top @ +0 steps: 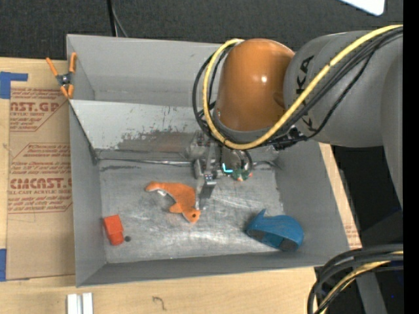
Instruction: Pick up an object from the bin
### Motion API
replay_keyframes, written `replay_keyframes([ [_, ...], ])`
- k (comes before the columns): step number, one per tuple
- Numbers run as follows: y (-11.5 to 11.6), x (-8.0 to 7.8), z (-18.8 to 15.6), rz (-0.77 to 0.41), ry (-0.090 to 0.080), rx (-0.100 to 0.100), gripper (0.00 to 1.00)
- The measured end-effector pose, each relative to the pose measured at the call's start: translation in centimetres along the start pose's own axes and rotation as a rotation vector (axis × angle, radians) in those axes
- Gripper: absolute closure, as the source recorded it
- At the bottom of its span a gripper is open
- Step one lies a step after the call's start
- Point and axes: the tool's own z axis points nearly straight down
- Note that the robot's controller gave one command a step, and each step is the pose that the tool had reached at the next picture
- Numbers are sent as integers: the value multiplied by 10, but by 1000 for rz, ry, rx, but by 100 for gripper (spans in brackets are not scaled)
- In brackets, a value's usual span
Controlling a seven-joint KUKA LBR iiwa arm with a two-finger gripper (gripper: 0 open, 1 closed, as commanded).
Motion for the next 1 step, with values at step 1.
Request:
replay_keyframes([
  [1, 0, -2, -4, 1, -7, -1, 0],
])
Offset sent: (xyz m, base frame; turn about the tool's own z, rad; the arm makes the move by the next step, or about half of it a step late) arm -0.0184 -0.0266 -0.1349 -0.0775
